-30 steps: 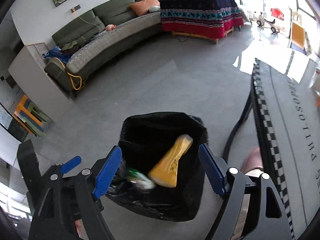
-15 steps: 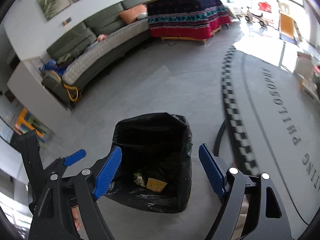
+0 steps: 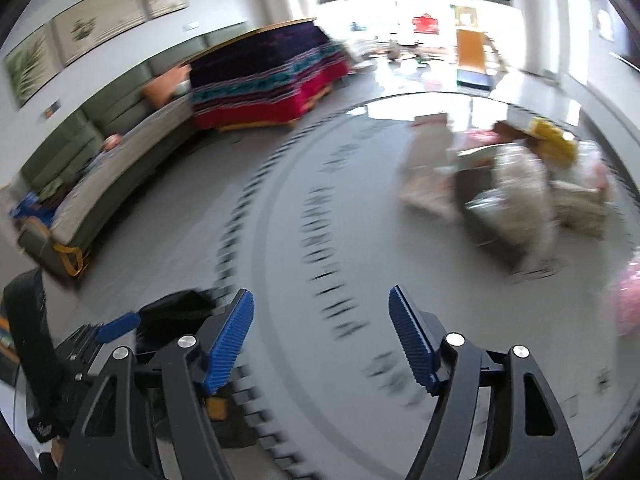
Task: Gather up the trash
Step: 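Move both tools back toward the table, then grasp the white plastic bag with the right gripper while the left grasps the grey cloth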
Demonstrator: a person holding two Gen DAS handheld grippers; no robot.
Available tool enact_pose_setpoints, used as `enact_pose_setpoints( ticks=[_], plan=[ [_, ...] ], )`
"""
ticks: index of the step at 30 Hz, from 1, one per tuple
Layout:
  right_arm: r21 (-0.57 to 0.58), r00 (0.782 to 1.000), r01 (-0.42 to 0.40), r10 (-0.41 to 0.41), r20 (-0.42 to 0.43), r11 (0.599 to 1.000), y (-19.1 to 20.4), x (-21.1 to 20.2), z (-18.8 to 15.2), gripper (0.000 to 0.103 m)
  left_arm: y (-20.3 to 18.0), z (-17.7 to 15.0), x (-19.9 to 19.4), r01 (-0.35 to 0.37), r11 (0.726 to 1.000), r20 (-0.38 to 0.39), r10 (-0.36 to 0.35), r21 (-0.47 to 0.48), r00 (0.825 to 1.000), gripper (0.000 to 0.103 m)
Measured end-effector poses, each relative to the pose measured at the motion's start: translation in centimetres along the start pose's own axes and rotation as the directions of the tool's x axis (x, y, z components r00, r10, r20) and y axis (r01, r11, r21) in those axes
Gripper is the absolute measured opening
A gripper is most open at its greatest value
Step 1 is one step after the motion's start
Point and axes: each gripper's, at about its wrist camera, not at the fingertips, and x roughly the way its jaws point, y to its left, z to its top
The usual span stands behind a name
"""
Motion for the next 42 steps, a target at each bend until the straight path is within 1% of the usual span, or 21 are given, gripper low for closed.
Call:
enact_pose_setpoints(
  ticks=[4,6,9,11,13,16,17,19,20,21,23,24,28,31,34,38,40,41,42],
  plan=[
    [0.057,0.998,0.063,-0.064,0.008,0.996,-5.0,0.1,2.0,0.071,-4.7,2.0,2.5,0.054,0.995,-0.031,-0.051,0.087,0.998,0.097],
    [0.077,0.995,0.097,-0.097,0.005,0.992,-7.2,0.4,2.8,0.071,-6.6,2.8,3.5,0.074,0.991,-0.045,-0.069,0.113,0.997,0.097],
    [0.094,0.991,0.137,-0.136,-0.009,0.986,-10.4,1.3,4.2,0.067,-9.6,3.9,5.0,0.108,0.982,-0.061,-0.1,0.154,0.993,0.097],
    [0.09,0.987,0.162,-0.16,-0.023,0.983,-12.4,2.2,5.1,0.067,-11.8,4.6,6.1,0.133,0.974,-0.066,-0.123,0.185,0.99,0.097],
    [0.072,0.979,0.199,-0.196,-0.046,0.977,-13.9,3.5,6.0,0.066,-13.3,5.1,7.0,0.144,0.966,-0.074,-0.131,0.213,0.989,0.097],
    [0.037,0.973,0.222,-0.219,-0.078,0.974,-14.9,5.4,6.8,0.063,-16.0,5.8,8.6,0.157,0.954,-0.091,-0.138,0.255,0.986,0.097],
    [0.023,0.97,0.229,-0.226,-0.09,0.973,-15.0,5.8,6.9,0.059,-16.5,6.2,9.0,0.159,0.952,-0.094,-0.139,0.263,0.986,0.097],
    [-0.012,0.961,0.244,-0.244,-0.129,0.97,-15.1,7.3,7.0,0.039,-17.8,6.8,9.7,0.164,0.946,-0.098,-0.142,0.279,0.985,0.097],
    [-0.02,0.959,0.245,-0.245,-0.142,0.969,-15.3,7.7,7.0,0.035,-18.4,6.9,10.0,0.165,0.944,-0.101,-0.141,0.287,0.985,0.097],
    [-0.01,0.962,0.233,-0.232,-0.142,0.972,-15.6,7.6,7.0,0.031,-19.1,7.1,10.2,0.166,0.941,-0.105,-0.14,0.295,0.985,0.097],
    [0.029,0.976,0.19,-0.186,-0.11,0.981,-16.1,6.3,7.0,0.03,-20.4,7.4,10.6,0.169,0.933,-0.107,-0.141,0.318,0.984,0.097],
    [0.054,0.982,0.174,-0.17,-0.077,0.983,-16.5,5.1,7.1,0.03,-21.2,7.6,10.7,0.168,0.927,-0.102,-0.142,0.335,0.985,0.097],
    [0.13,0.99,0.141,-0.142,0.001,0.981,-18.4,1.5,7.3,0.031,-23.8,8.3,11.6,0.161,0.911,-0.083,-0.139,0.38,0.987,0.097],
    [0.178,0.989,0.134,-0.142,0.033,0.975,-20.2,-0.5,7.2,0.032,-25.8,8.6,12.8,0.122,0.899,-0.056,-0.109,0.42,0.992,0.097],
    [0.208,0.989,0.132,-0.143,0.038,0.969,-21.5,-1.3,6.6,0.033,-27.6,9.0,14.1,0.071,0.883,-0.004,-0.079,0.463,0.997,0.097],
    [0.252,0.99,0.126,-0.139,0.035,0.96,-23.2,-1.5,5.6,0.033,-29.5,9.3,15.8,0.021,0.854,0.018,-0.036,0.52,0.999,0.097],
    [0.27,0.991,0.117,-0.131,0.035,0.956,-23.9,-1.6,5.2,0.033,-30.3,9.3,16.7,-0.006,0.834,0.025,-0.01,0.552,1.0,0.096],
    [0.275,0.991,0.116,-0.131,0.036,0.955,-24.1,-1.7,5.0,0.033,-30.4,9.4,16.9,-0.02,0.822,0.031,0.002,0.569,1.0,0.086],
    [0.28,0.991,0.114,-0.131,0.041,0.953,-24.3,-1.9,4.9,0.033,-30.6,9.3,17.2,-0.031,0.811,0.032,0.015,0.585,0.999,0.057]
  ],
)
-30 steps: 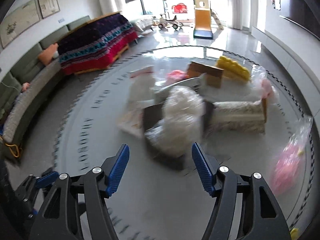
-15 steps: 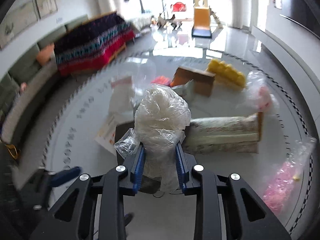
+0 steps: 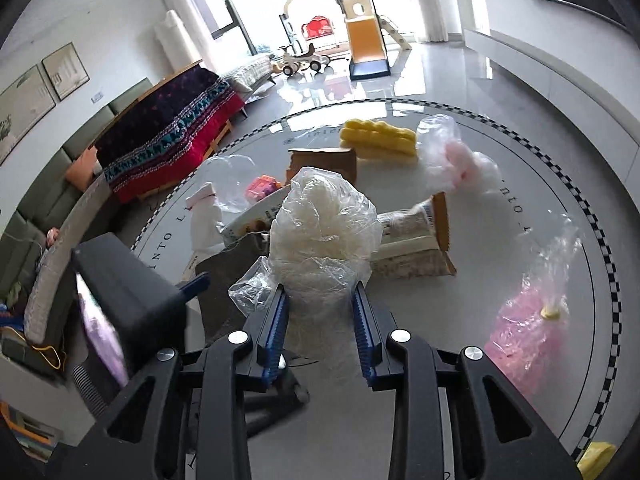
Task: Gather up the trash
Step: 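Grasp the white plastic bag with the right gripper while the left grasps the grey cloth, then carry the cloth and plastic bag to the bin and release both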
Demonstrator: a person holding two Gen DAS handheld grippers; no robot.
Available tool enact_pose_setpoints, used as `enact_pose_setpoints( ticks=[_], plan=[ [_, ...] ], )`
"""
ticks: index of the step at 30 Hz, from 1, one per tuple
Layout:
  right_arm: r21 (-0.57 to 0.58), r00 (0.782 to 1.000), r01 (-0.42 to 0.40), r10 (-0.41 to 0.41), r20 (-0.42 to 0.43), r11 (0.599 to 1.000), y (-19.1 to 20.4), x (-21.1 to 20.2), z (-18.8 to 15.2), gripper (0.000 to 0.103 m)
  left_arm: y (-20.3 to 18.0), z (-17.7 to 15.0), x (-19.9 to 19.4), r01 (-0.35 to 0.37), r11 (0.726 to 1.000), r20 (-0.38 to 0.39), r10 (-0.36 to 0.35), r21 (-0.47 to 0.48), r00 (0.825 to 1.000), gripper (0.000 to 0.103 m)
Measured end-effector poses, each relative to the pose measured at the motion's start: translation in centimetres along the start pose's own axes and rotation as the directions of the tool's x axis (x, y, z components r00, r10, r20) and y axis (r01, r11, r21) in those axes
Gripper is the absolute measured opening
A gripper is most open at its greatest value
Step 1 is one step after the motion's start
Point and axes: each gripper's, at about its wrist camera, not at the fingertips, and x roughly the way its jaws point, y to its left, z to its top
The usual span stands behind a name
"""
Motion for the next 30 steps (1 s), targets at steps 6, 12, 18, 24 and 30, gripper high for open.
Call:
enact_pose_setpoints(
  ticks=[6,12,18,24,30],
  plan=[
    [0.009,1.0,-0.002,0.002,0.015,1.0,-0.4,-1.1,-0.5,0.033,2.6,-0.7,0.2,0.162,0.972,-0.047,-0.173,-0.17,0.984,0.007],
    [-0.003,0.999,-0.031,0.031,0.025,1.0,1.3,-2.6,-0.9,0.033,6.7,-2.8,-4.9,0.263,0.925,0.04,-0.262,-0.274,0.964,0.005],
    [-0.036,0.997,-0.063,0.064,0.034,0.997,4.7,-4.4,-2.0,0.033,9.8,-6.5,-10.0,0.259,0.91,0.098,-0.24,-0.323,0.966,0.005],
    [-0.076,0.993,-0.114,0.116,0.025,0.991,9.1,-5.9,-3.5,0.033,12.8,-11.3,-14.9,0.225,0.908,0.134,-0.189,-0.353,0.973,0.005],
    [-0.15,0.988,-0.156,0.155,-0.016,0.976,14.8,-6.1,-6.5,0.033,16.1,-16.2,-18.4,0.159,0.889,0.147,-0.105,-0.43,0.984,0.005]
  ],
)
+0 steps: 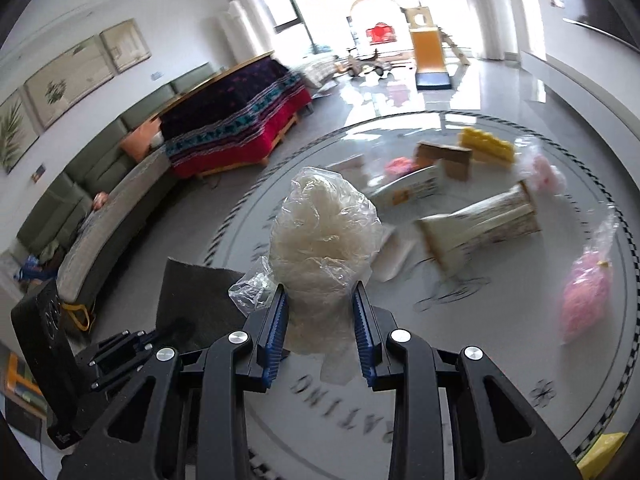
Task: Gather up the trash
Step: 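Carry the cloth and plastic bag to the bin and release both, then move both tools back toward the table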
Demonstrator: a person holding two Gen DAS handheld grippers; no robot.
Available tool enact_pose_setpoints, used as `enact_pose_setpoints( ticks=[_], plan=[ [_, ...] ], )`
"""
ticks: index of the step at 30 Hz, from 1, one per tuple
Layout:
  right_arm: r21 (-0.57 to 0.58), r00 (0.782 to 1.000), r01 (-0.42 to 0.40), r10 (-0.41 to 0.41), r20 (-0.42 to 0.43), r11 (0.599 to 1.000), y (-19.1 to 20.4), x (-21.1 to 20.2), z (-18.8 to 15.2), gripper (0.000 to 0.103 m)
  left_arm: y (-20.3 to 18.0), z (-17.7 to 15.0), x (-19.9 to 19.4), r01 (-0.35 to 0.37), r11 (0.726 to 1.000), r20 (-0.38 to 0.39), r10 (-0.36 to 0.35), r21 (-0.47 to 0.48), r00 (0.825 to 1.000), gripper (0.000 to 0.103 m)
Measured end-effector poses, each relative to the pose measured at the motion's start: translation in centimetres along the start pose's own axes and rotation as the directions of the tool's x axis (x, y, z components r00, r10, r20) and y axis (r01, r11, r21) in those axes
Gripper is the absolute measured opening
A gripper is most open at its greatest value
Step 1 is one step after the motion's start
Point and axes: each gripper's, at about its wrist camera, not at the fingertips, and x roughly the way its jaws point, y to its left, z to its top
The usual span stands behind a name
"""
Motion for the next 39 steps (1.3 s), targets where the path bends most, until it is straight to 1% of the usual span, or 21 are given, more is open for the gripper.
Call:
enact_pose_setpoints(
  ticks=[4,7,10,12,15,18,19,20,21,23,24,25,26,27,28,29,30,31,33,37,39],
  plan=[
    [-0.06,0.998,-0.046,0.043,-0.04,0.997,4.5,1.1,-1.7,0.033,3.8,-2.7,-3.1,-0.046,0.995,0.022,0.048,-0.084,0.999,0.005],
    [-0.111,0.993,-0.095,0.086,-0.084,0.989,8.2,2.3,-3.3,0.033,6.1,-4.8,-5.2,-0.083,0.988,0.031,0.088,-0.131,0.996,0.005],
    [-0.168,0.983,-0.148,0.127,-0.132,0.975,12.3,3.5,-5.3,0.033,9.3,-7.0,-7.9,-0.136,0.972,0.043,0.146,-0.191,0.988,0.005],
    [-0.209,0.973,-0.19,0.154,-0.173,0.959,15.4,4.5,-6.8,0.033,11.5,-8.6,-9.9,-0.185,0.956,0.044,0.2,-0.228,0.979,0.005],
    [-0.262,0.958,-0.237,0.179,-0.226,0.936,19.3,5.7,-9.0,0.033,14.2,-10.7,-12.1,-0.252,0.927,0.033,0.272,-0.279,0.962,0.005],
    [-0.307,0.938,-0.282,0.195,-0.286,0.909,23.3,7.2,-11.1,0.033,16.6,-12.7,-13.5,-0.322,0.892,0.004,0.341,-0.316,0.94,0.005],
    [-0.315,0.934,-0.291,0.197,-0.297,0.904,24.2,7.4,-11.5,0.033,17.6,-13.7,-13.8,-0.348,0.876,-0.016,0.364,-0.334,0.931,0.005],
    [-0.329,0.927,-0.306,0.201,-0.318,0.893,25.6,8.0,-12.3,0.033,18.1,-14.2,-13.9,-0.36,0.866,-0.028,0.374,-0.346,0.927,0.005],
    [-0.335,0.923,-0.314,0.202,-0.329,0.888,26.2,8.4,-12.7,0.033,18.8,-14.9,-13.9,-0.373,0.855,-0.044,0.384,-0.36,0.922,0.005],
    [-0.337,0.906,-0.339,0.209,-0.367,0.878,28.1,9.7,-13.7,0.033,20.4,-16.3,-13.8,-0.409,0.825,-0.085,0.41,-0.391,0.908,0.005],
    [-0.334,0.897,-0.351,0.213,-0.386,0.875,28.9,10.4,-13.9,0.034,21.1,-16.9,-13.8,-0.428,0.81,-0.104,0.424,-0.402,0.9,0.005],
    [-0.336,0.888,-0.361,0.211,-0.408,0.87,29.6,11.2,-14.2,0.039,21.9,-17.6,-13.4,-0.45,0.795,-0.135,0.435,-0.407,0.89,0.005],
    [-0.346,0.881,-0.358,0.191,-0.434,0.867,30.5,12.0,-14.5,0.057,22.4,-17.9,-13.1,-0.464,0.787,-0.162,0.438,-0.406,0.884,0.011],
    [-0.35,0.884,-0.342,0.172,-0.435,0.872,30.8,12.6,-14.7,0.07,22.8,-18.2,-12.7,-0.487,0.772,-0.189,0.451,-0.409,0.872,0.049],
    [-0.349,0.889,-0.329,0.164,-0.427,0.877,31.0,12.9,-14.9,0.07,23.3,-18.7,-12.4,-0.51,0.753,-0.209,0.467,-0.415,0.859,0.084],
    [-0.348,0.889,-0.331,0.166,-0.427,0.877,31.1,13.0,-15.0,0.07,23.7,-19.1,-12.4,-0.532,0.734,-0.209,0.492,-0.421,0.845,0.095],
    [-0.344,0.886,-0.337,0.171,-0.432,0.876,31.1,13.0,-15.2,0.07,24.0,-19.5,-12.6,-0.539,0.728,-0.201,0.504,-0.424,0.84,0.097],
    [-0.343,0.886,-0.338,0.174,-0.429,0.877,31.0,12.9,-15.2,0.07,24.3,-19.7,-12.6,-0.54,0.724,-0.201,0.507,-0.428,0.838,0.097],
    [-0.346,0.894,-0.323,0.165,-0.416,0.881,30.6,12.6,-15.0,0.07,24.6,-19.8,-12.2,-0.537,0.725,-0.207,0.5,-0.431,0.841,0.097],
    [-0.314,0.896,-0.326,0.185,-0.404,0.892,29.1,12.2,-14.2,0.07,24.2,-19.3,-11.7,-0.523,0.743,-0.199,0.486,-0.418,0.851,0.097],
    [-0.302,0.901,-0.319,0.189,-0.39,0.898,28.1,11.7,-13.7,0.07,23.7,-18.7,-11.3,-0.519,0.755,-0.199,0.481,-0.401,0.854,0.097]
  ],
)
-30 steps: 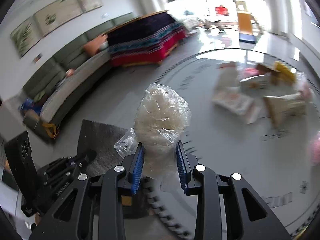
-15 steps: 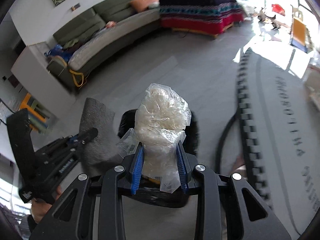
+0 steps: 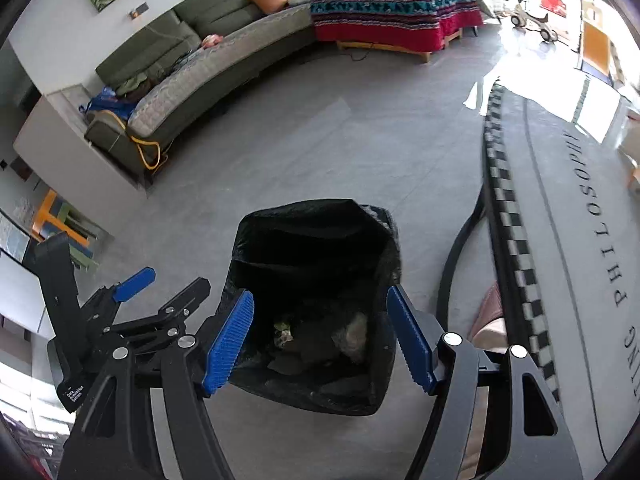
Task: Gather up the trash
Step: 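Move both tools back toward the table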
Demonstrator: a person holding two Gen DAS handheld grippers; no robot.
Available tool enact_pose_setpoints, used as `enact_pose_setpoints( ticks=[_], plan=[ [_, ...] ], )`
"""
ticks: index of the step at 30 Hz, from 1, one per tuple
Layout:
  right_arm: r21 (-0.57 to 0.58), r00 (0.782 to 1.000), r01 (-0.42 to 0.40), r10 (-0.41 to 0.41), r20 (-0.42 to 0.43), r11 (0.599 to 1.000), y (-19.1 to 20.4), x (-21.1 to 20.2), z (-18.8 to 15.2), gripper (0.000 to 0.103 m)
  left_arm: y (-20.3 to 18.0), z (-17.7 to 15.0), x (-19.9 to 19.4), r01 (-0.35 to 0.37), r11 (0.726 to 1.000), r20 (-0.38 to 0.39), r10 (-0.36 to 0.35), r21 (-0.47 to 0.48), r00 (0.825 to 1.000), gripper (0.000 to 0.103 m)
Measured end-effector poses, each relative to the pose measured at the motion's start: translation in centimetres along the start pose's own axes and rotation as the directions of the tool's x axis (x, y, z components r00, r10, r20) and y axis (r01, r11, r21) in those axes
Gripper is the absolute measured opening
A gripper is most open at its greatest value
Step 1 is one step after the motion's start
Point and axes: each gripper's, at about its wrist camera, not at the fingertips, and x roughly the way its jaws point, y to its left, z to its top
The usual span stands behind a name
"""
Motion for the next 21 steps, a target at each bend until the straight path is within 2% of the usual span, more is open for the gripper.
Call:
enact_pose_setpoints(
  ticks=[5,10,16,21],
  plan=[
    [0.042,0.999,0.013,-0.015,0.047,0.999,-2.7,-2.1,0.0,0.07,-3.4,0.9,-0.5,0.058,0.998,-0.003,-0.058,0.04,0.998,0.097],
    [0.107,0.994,0.06,-0.07,0.088,0.992,-7.1,-4.7,-0.5,0.07,-8.5,1.7,-1.0,0.131,0.986,-0.014,-0.131,0.103,0.991,0.097],
    [0.21,0.982,0.109,-0.138,0.128,0.972,-13.6,-8.2,-1.6,0.07,-16.9,3.0,-1.1,0.213,0.954,-0.039,-0.21,0.21,0.977,0.097],
    [0.333,0.966,0.144,-0.205,0.157,0.932,-19.8,-11.4,-2.6,0.07,-24.0,3.8,-0.8,0.24,0.929,-0.063,-0.231,0.28,0.971,0.097]
  ],
)
